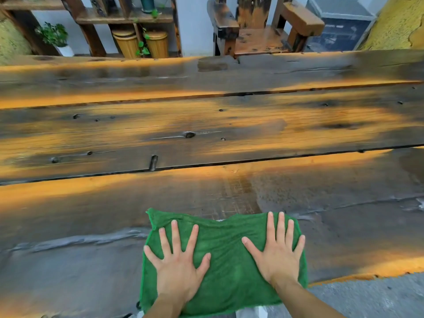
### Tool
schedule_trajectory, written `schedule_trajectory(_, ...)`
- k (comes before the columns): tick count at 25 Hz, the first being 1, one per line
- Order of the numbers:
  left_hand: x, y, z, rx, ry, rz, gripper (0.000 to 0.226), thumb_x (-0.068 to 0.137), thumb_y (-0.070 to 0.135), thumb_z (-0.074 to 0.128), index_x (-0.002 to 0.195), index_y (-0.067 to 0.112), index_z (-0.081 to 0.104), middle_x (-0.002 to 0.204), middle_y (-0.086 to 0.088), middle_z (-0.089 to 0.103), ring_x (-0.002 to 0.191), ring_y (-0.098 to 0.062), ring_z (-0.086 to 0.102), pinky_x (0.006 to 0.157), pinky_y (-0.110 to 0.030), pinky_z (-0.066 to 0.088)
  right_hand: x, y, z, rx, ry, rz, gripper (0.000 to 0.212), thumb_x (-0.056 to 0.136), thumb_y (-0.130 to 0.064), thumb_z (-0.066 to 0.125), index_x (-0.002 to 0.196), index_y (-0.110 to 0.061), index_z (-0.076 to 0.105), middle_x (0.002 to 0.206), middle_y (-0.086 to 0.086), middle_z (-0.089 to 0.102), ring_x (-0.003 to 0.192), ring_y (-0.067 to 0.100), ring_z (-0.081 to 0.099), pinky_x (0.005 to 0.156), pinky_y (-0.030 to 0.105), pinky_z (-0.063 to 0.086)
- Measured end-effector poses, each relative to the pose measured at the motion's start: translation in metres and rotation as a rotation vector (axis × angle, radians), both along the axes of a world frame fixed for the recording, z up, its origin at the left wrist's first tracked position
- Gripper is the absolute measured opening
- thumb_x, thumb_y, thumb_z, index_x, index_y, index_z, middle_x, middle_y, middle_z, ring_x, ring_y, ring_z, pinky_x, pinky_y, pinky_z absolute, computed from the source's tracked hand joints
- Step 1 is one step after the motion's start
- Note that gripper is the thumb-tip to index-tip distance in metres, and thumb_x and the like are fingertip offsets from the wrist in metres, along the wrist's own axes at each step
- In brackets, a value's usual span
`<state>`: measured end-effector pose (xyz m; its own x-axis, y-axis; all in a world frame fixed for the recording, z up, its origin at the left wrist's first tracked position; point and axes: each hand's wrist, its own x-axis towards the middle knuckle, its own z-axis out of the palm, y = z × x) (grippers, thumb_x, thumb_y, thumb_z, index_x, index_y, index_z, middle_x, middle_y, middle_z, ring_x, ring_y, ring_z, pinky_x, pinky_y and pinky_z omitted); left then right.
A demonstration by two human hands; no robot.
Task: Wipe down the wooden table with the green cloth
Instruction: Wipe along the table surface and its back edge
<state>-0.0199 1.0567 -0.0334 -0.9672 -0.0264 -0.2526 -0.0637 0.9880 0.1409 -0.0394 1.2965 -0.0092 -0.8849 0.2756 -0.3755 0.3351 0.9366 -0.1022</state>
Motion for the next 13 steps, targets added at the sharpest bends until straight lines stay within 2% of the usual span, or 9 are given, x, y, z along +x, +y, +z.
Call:
schedule_trajectory(4,-0.056,0.018,0.000,0.003,0.004,0.011,0.075,0.088,0.076,0.033,0.154,0.039,0.038,0.164,-0.018,0.029,0.146,-0.051,0.029,0.100,-0.085,0.017,-0.060,0.014,-0.002,0.022,0.027,-0.004,0.107,0.063,-0.097,-0.014,0.146,-0.033,-0.039,0.158,-0.004,-0.037,0.148,0.023,-0.031,0.119,0.057,-0.012)
schedule_trajectory(7,-0.107,0.030,-0.002,-0.024,-0.006,0.000,0.072,0.093,0.077,0.023,0.153,0.040,0.039,0.163,-0.018,0.029,0.145,-0.052,0.031,0.101,-0.085,0.019,-0.114,0.029,-0.002,0.023,0.047,0.006,0.107,0.068,-0.097,-0.008,0.148,-0.032,-0.036,0.160,-0.002,-0.033,0.149,0.024,-0.028,0.119,0.057,-0.011)
schedule_trajectory(13,-0.226,0.063,-0.008,-0.059,0.006,-0.002,0.074,0.093,0.079,0.018,0.157,0.043,0.027,0.166,-0.016,0.021,0.148,-0.049,0.024,0.103,-0.083,0.016,-0.231,0.055,-0.004,-0.001,0.097,-0.042,0.107,0.073,-0.094,0.002,0.150,-0.028,-0.033,0.161,0.001,-0.031,0.150,0.024,-0.024,0.120,0.057,-0.009)
